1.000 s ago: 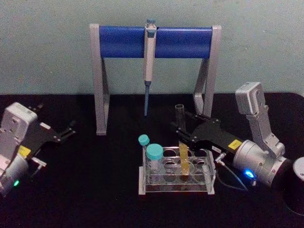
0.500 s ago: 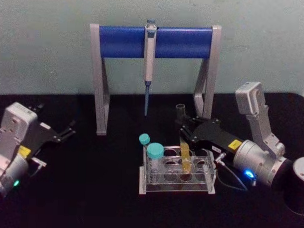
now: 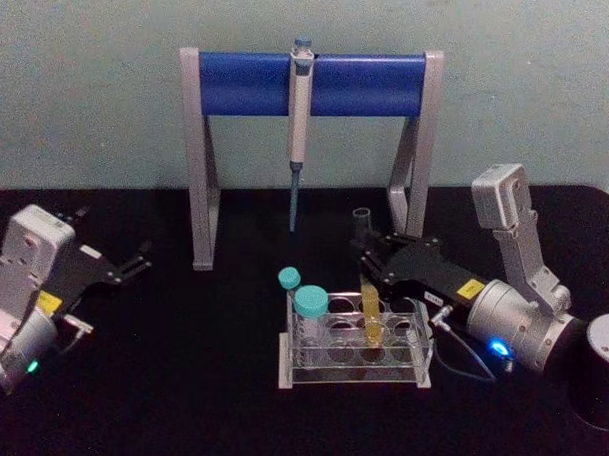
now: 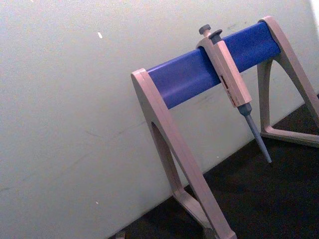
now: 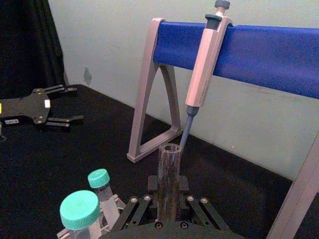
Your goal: Pick up the test tube from the test tube rack, shake it, then place it back into the test tube rack.
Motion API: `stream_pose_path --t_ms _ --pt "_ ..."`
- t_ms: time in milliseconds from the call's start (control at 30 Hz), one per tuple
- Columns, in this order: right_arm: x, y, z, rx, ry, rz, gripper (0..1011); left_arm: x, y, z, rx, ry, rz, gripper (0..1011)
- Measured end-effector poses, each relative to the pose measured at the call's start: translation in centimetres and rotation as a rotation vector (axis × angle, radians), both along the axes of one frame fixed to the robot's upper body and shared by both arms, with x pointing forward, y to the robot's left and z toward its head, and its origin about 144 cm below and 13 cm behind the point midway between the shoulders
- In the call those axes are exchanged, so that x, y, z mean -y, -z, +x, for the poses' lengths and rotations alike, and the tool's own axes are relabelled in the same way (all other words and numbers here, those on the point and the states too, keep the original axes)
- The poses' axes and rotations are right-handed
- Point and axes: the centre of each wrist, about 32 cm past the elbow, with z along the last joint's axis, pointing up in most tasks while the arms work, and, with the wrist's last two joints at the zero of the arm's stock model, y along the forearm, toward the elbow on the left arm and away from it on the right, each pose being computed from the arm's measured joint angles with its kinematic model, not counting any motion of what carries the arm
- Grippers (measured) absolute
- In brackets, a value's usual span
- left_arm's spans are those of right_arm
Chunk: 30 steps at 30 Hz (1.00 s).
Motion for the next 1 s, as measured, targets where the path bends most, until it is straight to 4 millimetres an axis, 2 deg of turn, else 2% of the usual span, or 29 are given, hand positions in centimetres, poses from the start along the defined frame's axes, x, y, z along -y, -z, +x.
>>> stream_pose_path --t_ms 467,1000 --pt "0.4 -0.4 -0.3 0.020 0.002 0.055 229 0.0 0.0 0.0 0.000 0.000 0.000 1001" --pt "1.1 -2.7 -1.6 0.161 0.008 0.120 229 0.0 0.0 0.0 0.000 0.000 0.000 1001"
